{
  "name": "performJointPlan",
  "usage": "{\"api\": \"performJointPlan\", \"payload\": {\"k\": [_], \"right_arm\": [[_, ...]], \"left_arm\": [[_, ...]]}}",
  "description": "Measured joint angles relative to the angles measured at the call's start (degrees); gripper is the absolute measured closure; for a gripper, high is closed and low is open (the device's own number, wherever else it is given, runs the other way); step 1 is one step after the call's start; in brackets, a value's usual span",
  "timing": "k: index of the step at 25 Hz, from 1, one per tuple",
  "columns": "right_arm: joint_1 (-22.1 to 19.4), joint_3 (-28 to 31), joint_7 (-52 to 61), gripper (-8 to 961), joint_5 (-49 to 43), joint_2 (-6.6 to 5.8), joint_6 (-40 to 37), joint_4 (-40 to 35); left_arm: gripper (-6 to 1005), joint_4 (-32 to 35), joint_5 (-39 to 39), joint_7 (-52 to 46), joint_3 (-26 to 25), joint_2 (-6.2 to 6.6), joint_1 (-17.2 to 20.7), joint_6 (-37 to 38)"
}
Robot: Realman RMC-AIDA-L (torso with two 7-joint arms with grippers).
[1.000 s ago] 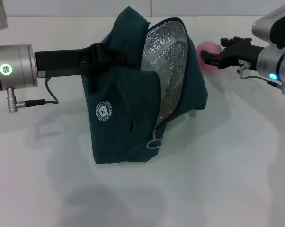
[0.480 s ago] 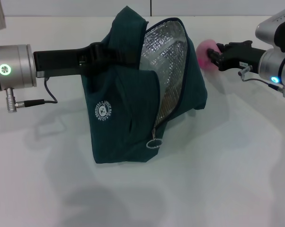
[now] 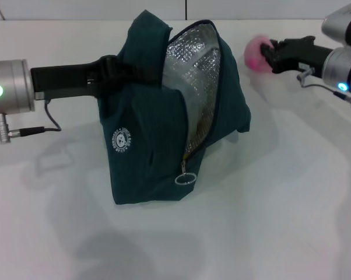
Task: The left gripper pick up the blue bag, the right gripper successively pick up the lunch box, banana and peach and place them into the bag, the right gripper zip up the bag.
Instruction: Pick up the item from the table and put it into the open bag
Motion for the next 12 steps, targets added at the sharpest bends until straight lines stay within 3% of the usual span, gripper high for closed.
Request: {"api": "performJointPlan", "payload": {"k": [6, 12], "right_arm": [[-7.0, -0.4, 4.4, 843, 0.5, -0.17, -3.1, -8.7], [-11.2, -0.3, 7.0, 885, 0.8, -0.36, -7.0, -13.3]], "left_arm": [[972, 0.1, -0.9, 0.1, 0.0, 0.17, 0.3, 0.3], [971, 0.1, -1.0, 0.1, 0.0, 0.24, 0.5, 0.3]]}}
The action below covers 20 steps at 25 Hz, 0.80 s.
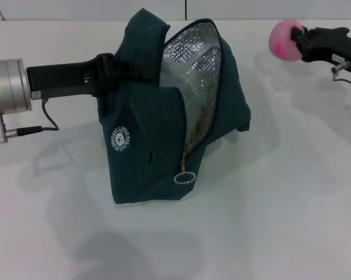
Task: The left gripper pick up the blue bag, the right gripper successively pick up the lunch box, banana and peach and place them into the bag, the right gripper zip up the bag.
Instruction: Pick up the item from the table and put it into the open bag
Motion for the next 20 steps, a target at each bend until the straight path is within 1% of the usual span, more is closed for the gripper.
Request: {"api": "performJointPlan", "payload": {"k": [6, 9, 14, 18, 20], "right_arm": [[-5.0, -0.1, 0.3, 905, 1.2, 0.05, -10.8, -5.9], [-7.2, -0.2, 0.3, 913, 1.5, 0.18, -18.8, -9.6], [-7.9, -0.2, 0.2, 918, 1.8, -0.01, -30.8, -11.8], [-6.8, -1.0, 0.4, 917, 2.5, 0.18, -36.9, -12.8], [-6.0, -3.9, 0.4, 917, 4.8, 0.17, -37.8, -12.5]], "left_arm": [[971, 0.1, -0.1, 0.0, 0.0, 0.02, 0.6, 0.0], [971, 0.1, -0.2, -0.1, 0.0, 0.02, 0.7, 0.0], [971, 0.1, -0.2, -0.1, 0.0, 0.02, 0.8, 0.0], [971, 0.1, -0.2, 0.0, 0.0, 0.02, 0.7, 0.0], [971, 0.1, -0.2, 0.0, 0.0, 0.02, 0.6, 0.0]]}}
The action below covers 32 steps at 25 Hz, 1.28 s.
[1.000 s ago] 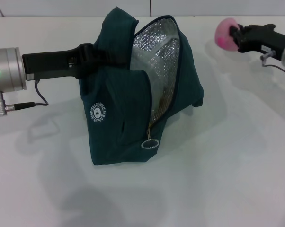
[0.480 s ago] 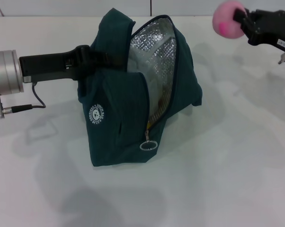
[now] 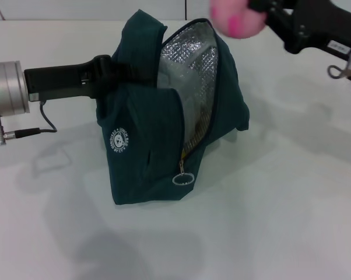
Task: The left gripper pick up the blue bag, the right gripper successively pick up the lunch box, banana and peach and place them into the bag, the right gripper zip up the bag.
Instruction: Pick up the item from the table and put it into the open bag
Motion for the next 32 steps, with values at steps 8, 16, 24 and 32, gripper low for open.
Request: {"api": "performJointPlan", "payload": {"k": [8, 16, 24, 32], "right_arm": [[2.3, -10.7, -0.1, 918, 2.8, 0.07, 3.8, 0.2], [1.9, -14.3, -0.1, 911, 2.9, 0.11, 5.0, 0.3], [1.8, -15.1, -0.2, 901, 2.9, 0.1, 4.9, 1.2], [1.6, -15.1, 0.1, 719, 2.9, -0.07, 4.5, 1.6]], "left_arm": [[971, 0.0, 0.0, 0.1, 0.0, 0.0, -0.2, -0.1], [971, 0.0, -1.2, 0.2, 0.0, 0.06, 0.2, -0.4], [971, 0.0, -1.3, 0.2, 0.0, 0.09, 0.2, -0.4], [971, -0.1, -1.4, 0.2, -0.1, 0.09, 0.3, -0.4]]}}
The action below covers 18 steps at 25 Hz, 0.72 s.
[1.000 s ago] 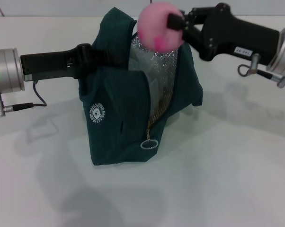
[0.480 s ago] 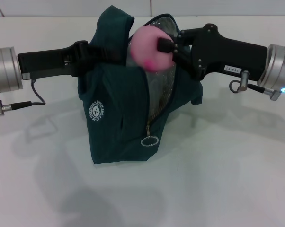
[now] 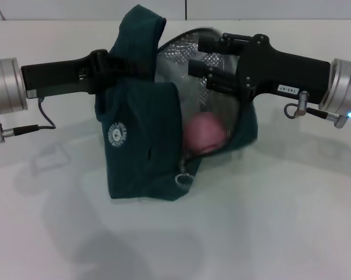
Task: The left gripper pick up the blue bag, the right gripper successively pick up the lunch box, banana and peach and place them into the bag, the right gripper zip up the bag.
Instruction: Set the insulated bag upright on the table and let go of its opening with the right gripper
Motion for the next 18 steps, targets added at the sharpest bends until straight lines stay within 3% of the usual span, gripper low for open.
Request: {"api": "performJointPlan", "payload": {"k": [2, 8, 14, 18], "right_arm": [[0.0, 0.1, 0.2, 492, 0.0, -0.08, 0.0, 0.0], [-2.0, 4.4, 0.2, 412, 1.6, -0.39, 2.0, 0.0], [-5.4, 10.9, 0.3, 403, 1.5, -0.59, 7.1, 0.2], [-6.5, 11.8, 0.3, 397, 1.0, -1.23, 10.5, 1.2]], "left_arm": [[971, 0.0, 0.0, 0.0, 0.0, 0.0, 0.1, 0.0], [971, 0.0, 0.0, 0.0, 0.0, 0.0, 0.6, 0.0], [971, 0.1, 0.0, 0.0, 0.0, 0.0, 1.0, 0.2], [971, 0.1, -0.1, 0.0, 0.0, 0.0, 1.2, 0.2]]}}
